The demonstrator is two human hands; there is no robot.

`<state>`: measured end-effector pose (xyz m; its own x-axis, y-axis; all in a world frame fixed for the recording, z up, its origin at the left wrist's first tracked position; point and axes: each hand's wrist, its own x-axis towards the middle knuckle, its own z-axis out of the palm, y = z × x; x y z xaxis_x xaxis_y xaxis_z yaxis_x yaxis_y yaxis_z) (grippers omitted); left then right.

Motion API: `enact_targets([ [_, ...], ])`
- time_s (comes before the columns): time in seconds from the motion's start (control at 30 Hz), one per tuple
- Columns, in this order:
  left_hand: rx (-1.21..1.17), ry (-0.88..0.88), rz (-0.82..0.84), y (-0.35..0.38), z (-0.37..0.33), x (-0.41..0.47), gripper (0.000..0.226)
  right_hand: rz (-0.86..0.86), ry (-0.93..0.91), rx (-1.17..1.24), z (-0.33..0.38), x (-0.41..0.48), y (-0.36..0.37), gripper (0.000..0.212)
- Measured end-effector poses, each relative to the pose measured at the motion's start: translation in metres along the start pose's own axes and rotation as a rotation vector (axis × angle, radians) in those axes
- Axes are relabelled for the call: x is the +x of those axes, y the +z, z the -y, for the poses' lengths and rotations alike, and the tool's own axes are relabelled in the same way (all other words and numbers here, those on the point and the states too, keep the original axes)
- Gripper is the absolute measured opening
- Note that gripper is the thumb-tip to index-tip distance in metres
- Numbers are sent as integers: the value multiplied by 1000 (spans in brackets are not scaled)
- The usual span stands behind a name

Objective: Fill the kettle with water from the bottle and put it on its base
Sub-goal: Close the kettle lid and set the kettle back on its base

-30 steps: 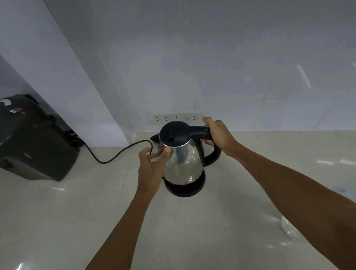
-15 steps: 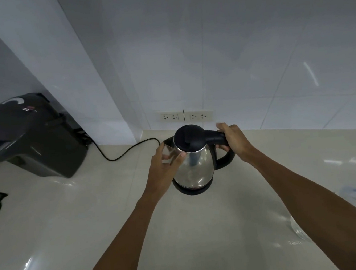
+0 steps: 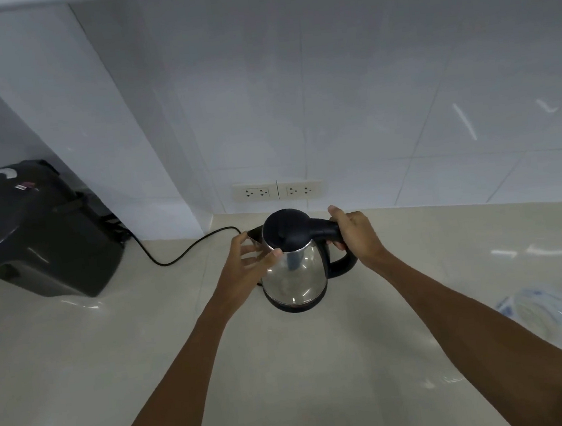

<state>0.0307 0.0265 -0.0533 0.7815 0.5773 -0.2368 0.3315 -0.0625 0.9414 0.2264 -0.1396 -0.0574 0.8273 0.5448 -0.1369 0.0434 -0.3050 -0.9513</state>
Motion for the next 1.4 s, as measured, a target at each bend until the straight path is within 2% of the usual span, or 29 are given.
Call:
enact_targets([
  [0.1, 29, 9, -9, -1, 2, 2, 82, -1, 3, -86, 0, 3, -3, 69],
  [0.27, 180, 156, -51, -10, -12, 9, 113, -8, -5, -180, 3, -5, -6, 73],
  [0.4, 425, 337, 67, -19, -29, 17, 95, 60, 43, -149, 4, -17, -11, 58],
  [0.53, 478, 400, 125, -21, -35, 17, 79, 110, 88, -39, 2, -29, -22, 46],
  [0.8, 506, 387, 117, -22, -35, 16, 85, 41, 165, 116, 8, -48, -20, 21],
  [1.03, 607, 410, 109, -19, -38, 13, 87, 0, 257, 150, 17, -54, -16, 25],
  [1.3, 623, 398, 110, -17, -36, 15, 90, -19, 240, 99, 22, -54, -12, 18],
  [1.4, 632, 379, 108, -16, -35, 14, 91, -18, 233, 84, 23, -52, -13, 24],
])
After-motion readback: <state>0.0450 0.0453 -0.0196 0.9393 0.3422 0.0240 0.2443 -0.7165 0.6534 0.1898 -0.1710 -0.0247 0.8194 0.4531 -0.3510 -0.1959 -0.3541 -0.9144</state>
